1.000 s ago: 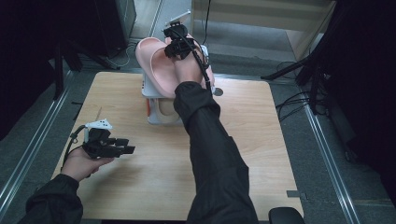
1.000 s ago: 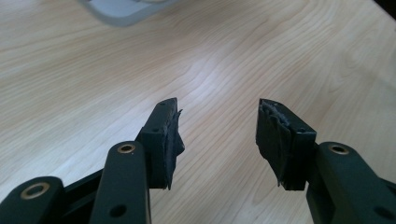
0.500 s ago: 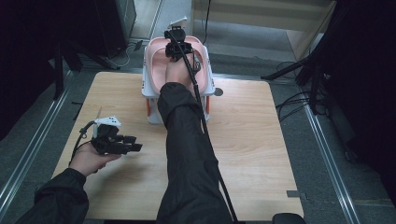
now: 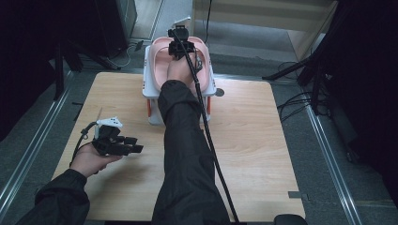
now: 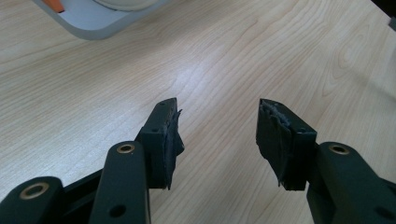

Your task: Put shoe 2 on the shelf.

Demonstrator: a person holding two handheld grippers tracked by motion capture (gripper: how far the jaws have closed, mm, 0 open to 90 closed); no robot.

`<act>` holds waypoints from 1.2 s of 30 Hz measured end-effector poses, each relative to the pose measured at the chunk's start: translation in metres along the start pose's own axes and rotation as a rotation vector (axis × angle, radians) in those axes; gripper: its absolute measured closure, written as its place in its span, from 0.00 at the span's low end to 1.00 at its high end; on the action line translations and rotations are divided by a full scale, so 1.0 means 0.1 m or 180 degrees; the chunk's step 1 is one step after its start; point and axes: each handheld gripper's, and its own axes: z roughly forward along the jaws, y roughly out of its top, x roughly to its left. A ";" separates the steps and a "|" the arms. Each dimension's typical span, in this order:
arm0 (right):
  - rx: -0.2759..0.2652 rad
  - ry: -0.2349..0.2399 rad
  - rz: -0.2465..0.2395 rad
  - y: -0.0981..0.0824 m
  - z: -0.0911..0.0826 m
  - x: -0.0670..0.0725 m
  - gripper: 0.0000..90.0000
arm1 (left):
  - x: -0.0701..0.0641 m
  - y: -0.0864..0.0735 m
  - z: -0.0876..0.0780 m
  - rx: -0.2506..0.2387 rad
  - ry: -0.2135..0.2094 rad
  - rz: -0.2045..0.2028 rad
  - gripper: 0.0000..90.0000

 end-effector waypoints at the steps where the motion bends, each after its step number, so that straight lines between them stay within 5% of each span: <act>1: -0.0029 -0.0020 -0.0035 0.00 0.01 0.02 0.80 | 0.00 0.00 0.00 -0.0013 0.0002 0.0000 0.54; 7: -0.0029 -0.0044 -0.0090 -0.01 0.00 0.04 0.79 | 0.01 0.00 -0.01 -0.0022 0.0005 -0.0005 0.54; 20: -0.0012 0.0003 -0.0170 -0.06 0.01 0.04 0.62 | 0.01 0.00 0.00 -0.0018 0.0016 0.0000 0.54; 24: -0.0092 0.0155 -0.0102 -0.12 -0.04 -0.01 0.59 | 0.02 0.03 0.00 -0.0036 0.0090 0.0022 0.54; 28: -0.0159 0.0219 -0.0276 -0.19 -0.14 -0.01 0.55 | 0.00 0.04 0.02 -0.0013 0.0105 0.0050 0.54; 36: -0.0176 0.0463 -0.0353 -0.28 -0.31 -0.13 0.56 | -0.03 0.07 0.02 -0.0091 0.0178 0.0065 0.54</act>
